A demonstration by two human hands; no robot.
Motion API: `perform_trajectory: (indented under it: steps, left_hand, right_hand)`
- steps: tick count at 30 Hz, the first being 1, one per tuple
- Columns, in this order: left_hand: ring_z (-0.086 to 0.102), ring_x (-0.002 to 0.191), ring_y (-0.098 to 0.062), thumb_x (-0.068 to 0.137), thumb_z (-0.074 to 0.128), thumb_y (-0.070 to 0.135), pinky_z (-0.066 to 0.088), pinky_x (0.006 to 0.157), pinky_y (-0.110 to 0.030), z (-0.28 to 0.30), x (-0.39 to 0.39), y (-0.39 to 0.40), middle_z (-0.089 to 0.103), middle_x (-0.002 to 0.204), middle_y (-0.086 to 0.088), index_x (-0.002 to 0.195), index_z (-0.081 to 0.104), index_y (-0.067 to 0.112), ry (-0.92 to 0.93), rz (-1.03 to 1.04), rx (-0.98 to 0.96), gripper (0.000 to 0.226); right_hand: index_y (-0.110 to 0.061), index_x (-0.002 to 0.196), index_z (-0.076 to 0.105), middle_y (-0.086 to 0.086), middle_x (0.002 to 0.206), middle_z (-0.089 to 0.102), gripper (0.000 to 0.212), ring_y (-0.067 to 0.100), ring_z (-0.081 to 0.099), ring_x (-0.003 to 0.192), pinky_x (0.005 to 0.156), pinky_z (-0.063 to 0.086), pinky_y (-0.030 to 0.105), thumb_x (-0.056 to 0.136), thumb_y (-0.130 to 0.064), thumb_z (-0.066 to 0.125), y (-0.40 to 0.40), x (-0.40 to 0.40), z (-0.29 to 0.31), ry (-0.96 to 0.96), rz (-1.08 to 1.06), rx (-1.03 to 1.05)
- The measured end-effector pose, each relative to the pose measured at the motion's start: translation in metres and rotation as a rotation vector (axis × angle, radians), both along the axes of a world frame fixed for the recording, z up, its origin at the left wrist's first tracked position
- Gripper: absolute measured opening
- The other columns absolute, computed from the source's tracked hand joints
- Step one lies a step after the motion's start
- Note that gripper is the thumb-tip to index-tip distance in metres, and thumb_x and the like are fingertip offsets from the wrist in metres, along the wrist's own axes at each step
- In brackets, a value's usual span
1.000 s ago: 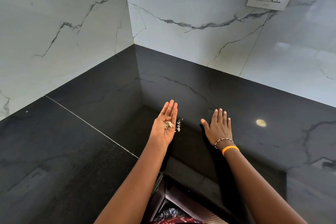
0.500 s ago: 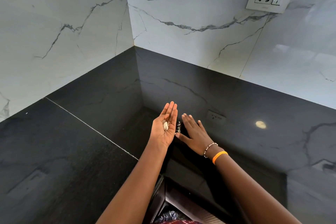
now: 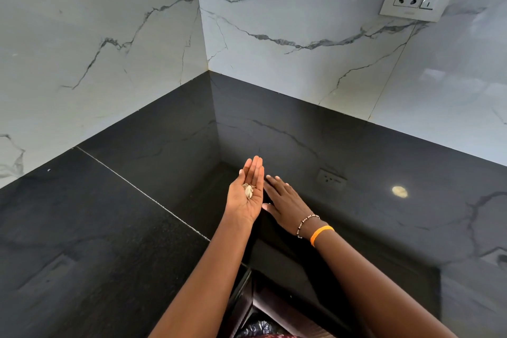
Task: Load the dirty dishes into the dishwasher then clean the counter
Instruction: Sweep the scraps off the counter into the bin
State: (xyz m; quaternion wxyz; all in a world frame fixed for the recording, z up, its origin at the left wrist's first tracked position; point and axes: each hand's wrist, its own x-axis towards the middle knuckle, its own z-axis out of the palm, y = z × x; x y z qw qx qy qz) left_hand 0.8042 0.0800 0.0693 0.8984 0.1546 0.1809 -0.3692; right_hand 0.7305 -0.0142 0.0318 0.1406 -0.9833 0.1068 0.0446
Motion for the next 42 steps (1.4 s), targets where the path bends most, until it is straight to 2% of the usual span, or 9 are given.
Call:
perform_trajectory:
  steps: [7,13,17,21,25,29,34,37,42]
  left_hand:
    - [0.069,0.088,-0.023,0.103,0.03,0.019,0.056,0.077,-0.03,0.0,0.0,0.0,0.072,0.094,-0.017,0.101,0.063,-0.002,0.028,-0.03,-0.005,0.04]
    - [0.065,0.098,-0.018,0.103,0.028,0.019,0.055,0.077,-0.031,0.001,0.0,0.0,0.072,0.091,-0.017,0.1,0.063,-0.002,0.034,-0.037,-0.018,0.041]
    - [0.071,0.082,-0.023,0.103,0.027,0.019,0.056,0.074,-0.031,0.001,0.0,-0.001,0.072,0.088,-0.018,0.101,0.061,-0.003,0.007,-0.04,-0.001,0.041]
    - [0.061,0.106,-0.023,0.103,0.027,0.024,0.056,0.08,-0.036,0.002,-0.001,0.001,0.07,0.096,-0.02,0.104,0.061,-0.004,0.006,-0.044,-0.001,0.044]
    - [0.057,0.112,-0.028,0.103,0.024,0.033,0.047,0.093,-0.038,0.001,-0.001,0.002,0.063,0.113,-0.02,0.104,0.061,-0.005,-0.006,-0.045,0.007,0.053]
    - [0.059,0.109,-0.028,0.102,0.021,0.038,0.046,0.094,-0.036,-0.001,-0.002,0.001,0.063,0.115,-0.018,0.104,0.062,-0.005,-0.015,-0.051,0.054,0.059]
    - [0.067,0.09,-0.024,0.102,0.021,0.037,0.054,0.082,-0.028,0.0,-0.005,0.0,0.069,0.099,-0.017,0.101,0.065,-0.002,-0.017,-0.044,0.124,0.059]
    - [0.065,0.057,-0.015,0.101,0.031,0.036,0.052,0.065,-0.02,0.002,-0.009,-0.002,0.068,0.062,-0.01,0.092,0.061,-0.001,0.056,-0.024,0.15,0.048]
    - [0.062,0.073,-0.02,0.101,0.033,0.035,0.048,0.09,-0.03,0.001,-0.008,-0.002,0.068,0.068,-0.012,0.09,0.061,-0.001,0.054,-0.003,0.166,0.047]
  right_hand:
    - [-0.013,0.141,0.034,0.004,0.142,0.037,0.048,0.02,0.04,0.127,0.101,0.043,0.03,0.094,-0.009,0.045,-0.003,-0.011,0.01,-0.045,0.153,-0.117]
    - [-0.007,0.118,0.057,0.008,0.12,0.052,0.027,0.021,0.05,0.109,0.091,0.045,0.029,0.094,-0.01,0.046,-0.005,-0.001,0.026,-0.017,0.236,-0.195]
    - [-0.005,0.111,0.059,0.009,0.116,0.055,0.023,0.024,0.053,0.109,0.091,0.043,0.03,0.094,-0.008,0.045,-0.001,0.005,0.034,-0.009,0.192,-0.228]
    - [-0.004,0.108,0.061,0.01,0.112,0.058,0.022,0.026,0.055,0.107,0.088,0.045,0.032,0.092,-0.007,0.047,0.006,0.007,0.035,-0.007,0.103,-0.209]
    - [-0.009,0.091,0.07,0.01,0.102,0.068,0.017,0.028,0.063,0.098,0.082,0.048,0.029,0.083,-0.007,0.055,-0.001,0.016,0.038,-0.051,-0.248,0.092]
    - [-0.007,0.076,0.074,0.008,0.083,0.073,0.011,0.012,0.063,0.076,0.068,0.049,0.018,0.075,-0.001,0.064,-0.007,0.016,0.057,-0.228,-0.445,0.489]
    - [-0.011,0.075,0.072,-0.002,0.077,0.068,0.013,0.01,0.062,0.076,0.072,0.049,0.021,0.076,-0.002,0.063,0.009,0.019,0.09,-0.335,-0.288,0.427]
    - [-0.009,0.085,0.073,0.003,0.089,0.071,0.025,0.015,0.065,0.084,0.076,0.053,0.024,0.083,0.002,0.05,0.02,0.024,0.101,-0.214,-0.109,0.364]
    - [-0.009,0.086,0.071,0.004,0.092,0.069,0.02,0.015,0.064,0.084,0.075,0.054,0.024,0.085,0.0,0.053,0.027,0.026,0.107,-0.247,-0.091,0.252]
